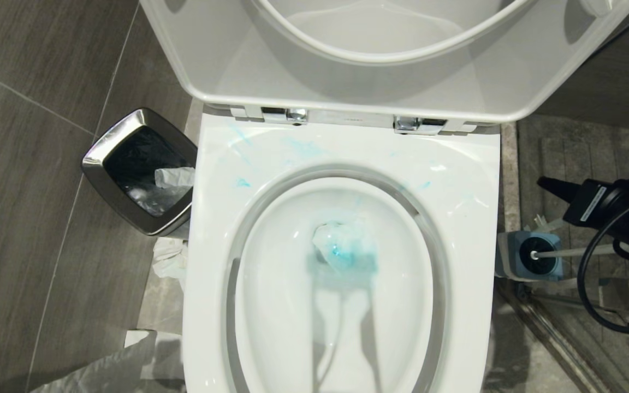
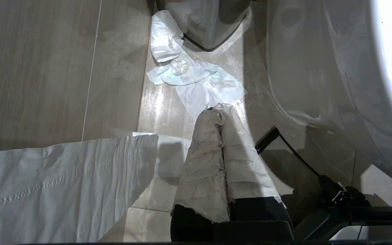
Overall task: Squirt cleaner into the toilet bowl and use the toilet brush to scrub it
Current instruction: Scrub the toilet bowl
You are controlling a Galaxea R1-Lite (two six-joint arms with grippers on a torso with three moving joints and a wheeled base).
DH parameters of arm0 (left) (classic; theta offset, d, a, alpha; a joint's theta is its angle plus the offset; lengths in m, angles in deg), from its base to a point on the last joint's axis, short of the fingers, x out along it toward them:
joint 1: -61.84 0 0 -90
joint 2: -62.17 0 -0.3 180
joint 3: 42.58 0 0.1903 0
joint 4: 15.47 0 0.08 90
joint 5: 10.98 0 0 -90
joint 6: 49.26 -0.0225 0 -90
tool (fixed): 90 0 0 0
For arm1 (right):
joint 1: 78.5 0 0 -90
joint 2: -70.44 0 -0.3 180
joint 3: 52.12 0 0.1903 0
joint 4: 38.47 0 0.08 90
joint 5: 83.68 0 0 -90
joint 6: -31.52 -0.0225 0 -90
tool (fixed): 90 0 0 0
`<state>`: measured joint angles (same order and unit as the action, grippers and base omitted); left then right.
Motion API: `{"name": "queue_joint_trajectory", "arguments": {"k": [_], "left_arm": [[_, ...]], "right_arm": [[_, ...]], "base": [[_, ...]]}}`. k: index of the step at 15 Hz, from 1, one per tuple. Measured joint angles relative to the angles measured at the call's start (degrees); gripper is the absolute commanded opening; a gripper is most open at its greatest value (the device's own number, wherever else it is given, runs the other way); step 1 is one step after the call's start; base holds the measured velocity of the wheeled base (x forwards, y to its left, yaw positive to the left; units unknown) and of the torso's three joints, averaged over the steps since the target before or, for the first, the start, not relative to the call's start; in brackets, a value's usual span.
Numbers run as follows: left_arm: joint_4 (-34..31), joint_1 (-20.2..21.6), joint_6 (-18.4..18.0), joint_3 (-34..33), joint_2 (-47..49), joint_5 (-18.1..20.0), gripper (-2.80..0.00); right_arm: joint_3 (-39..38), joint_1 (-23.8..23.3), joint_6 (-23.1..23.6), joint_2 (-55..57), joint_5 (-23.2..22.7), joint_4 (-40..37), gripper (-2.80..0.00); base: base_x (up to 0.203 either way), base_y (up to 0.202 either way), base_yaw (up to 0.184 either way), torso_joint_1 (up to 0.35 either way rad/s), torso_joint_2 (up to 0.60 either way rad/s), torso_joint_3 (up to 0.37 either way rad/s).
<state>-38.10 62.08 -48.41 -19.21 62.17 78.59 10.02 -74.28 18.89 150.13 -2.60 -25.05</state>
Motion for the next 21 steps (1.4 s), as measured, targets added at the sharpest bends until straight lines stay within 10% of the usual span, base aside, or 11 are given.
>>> {"name": "queue_joint_trajectory", "arguments": {"k": [11,21], "left_arm": [[0.0,0.0,0.0,0.0,0.0,0.0,-2.80],[0.0,0.0,0.0,0.0,0.0,0.0,-2.80]], "right_arm": [[-24.0,2.0,-0.2,-7.4,-2.7,0.9,-2.80],[-38.7,0.4,14.3,9.7,6.3,44.9,-2.80]], "base": [[0.000,0.000,0.000,0.000,0.00,0.000],[0.000,0.000,0.000,0.000,0.00,0.000]]}}
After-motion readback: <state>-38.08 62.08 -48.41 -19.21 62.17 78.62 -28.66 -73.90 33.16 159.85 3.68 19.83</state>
